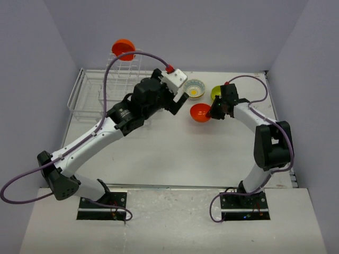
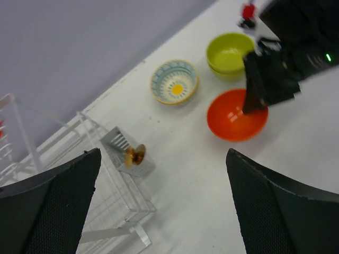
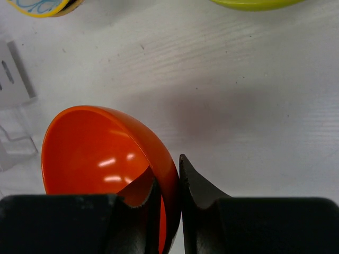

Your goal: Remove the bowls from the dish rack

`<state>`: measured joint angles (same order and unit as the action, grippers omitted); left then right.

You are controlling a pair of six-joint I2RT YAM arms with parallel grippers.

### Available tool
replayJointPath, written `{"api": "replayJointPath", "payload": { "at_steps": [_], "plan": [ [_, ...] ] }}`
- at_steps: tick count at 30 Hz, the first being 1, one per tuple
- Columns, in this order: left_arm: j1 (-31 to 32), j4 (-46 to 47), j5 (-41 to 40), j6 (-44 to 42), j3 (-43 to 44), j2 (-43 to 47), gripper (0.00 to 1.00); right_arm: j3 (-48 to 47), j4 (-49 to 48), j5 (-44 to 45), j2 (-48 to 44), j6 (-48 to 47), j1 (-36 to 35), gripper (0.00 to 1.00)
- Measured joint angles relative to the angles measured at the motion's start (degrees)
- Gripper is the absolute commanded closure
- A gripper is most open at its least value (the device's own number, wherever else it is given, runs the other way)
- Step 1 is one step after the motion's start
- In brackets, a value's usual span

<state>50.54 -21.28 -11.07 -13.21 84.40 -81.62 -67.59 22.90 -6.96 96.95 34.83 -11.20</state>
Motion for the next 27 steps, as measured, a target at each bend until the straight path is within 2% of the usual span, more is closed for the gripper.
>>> {"api": "replayJointPath", "payload": {
  "at_steps": [6, 9, 11, 13, 14, 17, 20, 25, 27],
  "plan": [
    [-14.8, 1.5, -6.1, 21.1, 4.2, 0.8, 0.0, -0.5, -4.5, 0.2, 9.1, 3.9, 0.0, 1.0],
    [-17.6, 1.2, -10.8, 29.1, 4.2, 1.0, 0.0, -0.9, -5.6, -0.6, 11.6, 5.5, 0.0, 0.97],
    [-17.5, 0.7, -14.8, 34.1, 4.2, 1.2, 0.0, -1.0, -6.5, 0.0, 11.7, 5.7, -0.1, 0.82],
    [-17.6, 0.4, -18.2, 38.3, 4.2, 1.4, 0.0, -1.0, -6.8, 0.0, 11.7, 6.2, -0.2, 0.72],
    [-17.7, 0.3, -19.6, 40.3, 4.2, 1.6, 0.0, -1.0, -7.1, 0.2, 11.7, 6.4, -0.2, 0.6],
    [-19.7, 0.5, -22.0, 44.9, 4.2, 2.1, 0.0, -0.5, -7.7, 0.5, 11.6, 6.9, -0.2, 0.44],
    [-23.8, 0.9, -21.0, 49.0, 4.4, 2.1, 0.0, 0.9, -7.3, 1.3, 10.1, 6.9, -0.3, 0.32],
    [-32.2, 1.3, -14.7, 54.9, 9.8, -1.4, 0.0, 1.8, -5.1, 2.1, 2.4, 6.5, -0.4, 0.27],
    [-34.8, 1.8, -11.2, 58.2, 12.2, -3.5, 0.0, 1.8, -4.1, 2.5, -2.4, 6.3, -0.4, 0.17]
  ]
}}
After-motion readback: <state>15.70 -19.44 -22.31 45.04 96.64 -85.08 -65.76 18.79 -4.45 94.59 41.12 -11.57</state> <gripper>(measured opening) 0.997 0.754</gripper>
